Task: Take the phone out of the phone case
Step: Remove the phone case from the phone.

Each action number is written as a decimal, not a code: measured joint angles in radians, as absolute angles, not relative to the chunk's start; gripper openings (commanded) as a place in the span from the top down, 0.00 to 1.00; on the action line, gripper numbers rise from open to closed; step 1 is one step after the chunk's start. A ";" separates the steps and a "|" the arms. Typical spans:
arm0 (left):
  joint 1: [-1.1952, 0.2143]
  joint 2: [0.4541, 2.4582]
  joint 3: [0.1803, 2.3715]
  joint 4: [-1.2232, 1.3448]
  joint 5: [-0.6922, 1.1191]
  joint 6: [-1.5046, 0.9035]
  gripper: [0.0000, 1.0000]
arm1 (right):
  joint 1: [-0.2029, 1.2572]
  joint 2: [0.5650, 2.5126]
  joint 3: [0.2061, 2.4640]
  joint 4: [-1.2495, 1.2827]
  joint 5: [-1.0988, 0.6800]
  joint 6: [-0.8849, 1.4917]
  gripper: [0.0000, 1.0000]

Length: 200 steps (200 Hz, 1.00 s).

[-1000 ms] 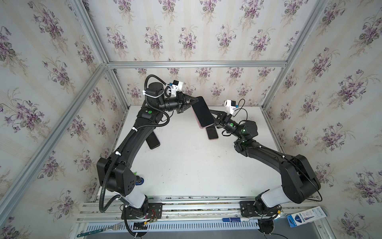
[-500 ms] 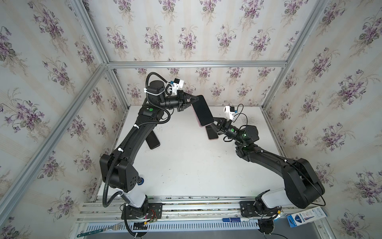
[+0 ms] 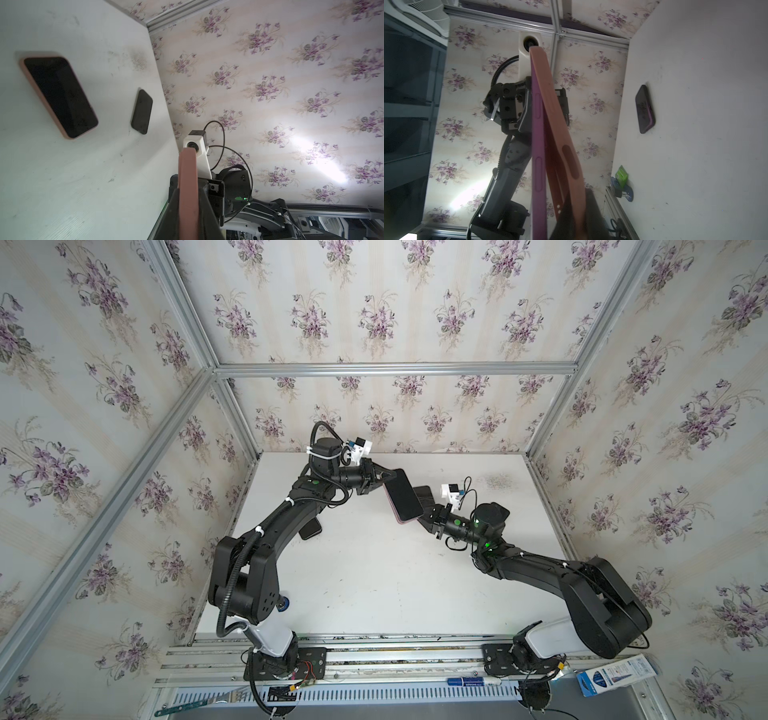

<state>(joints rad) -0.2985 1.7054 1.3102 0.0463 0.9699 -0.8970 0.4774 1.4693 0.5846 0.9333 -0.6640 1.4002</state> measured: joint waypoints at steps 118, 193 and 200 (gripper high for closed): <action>-0.332 1.941 1.162 0.037 0.872 -0.665 0.76 | 0.565 1.724 0.485 0.949 -0.550 1.394 1.00; -0.336 1.997 1.145 0.028 0.839 -0.582 0.51 | 0.568 1.717 0.490 0.904 -0.527 1.367 1.00; -0.336 1.998 1.140 0.025 0.836 -0.576 0.48 | 0.568 1.716 0.490 0.904 -0.527 1.363 1.00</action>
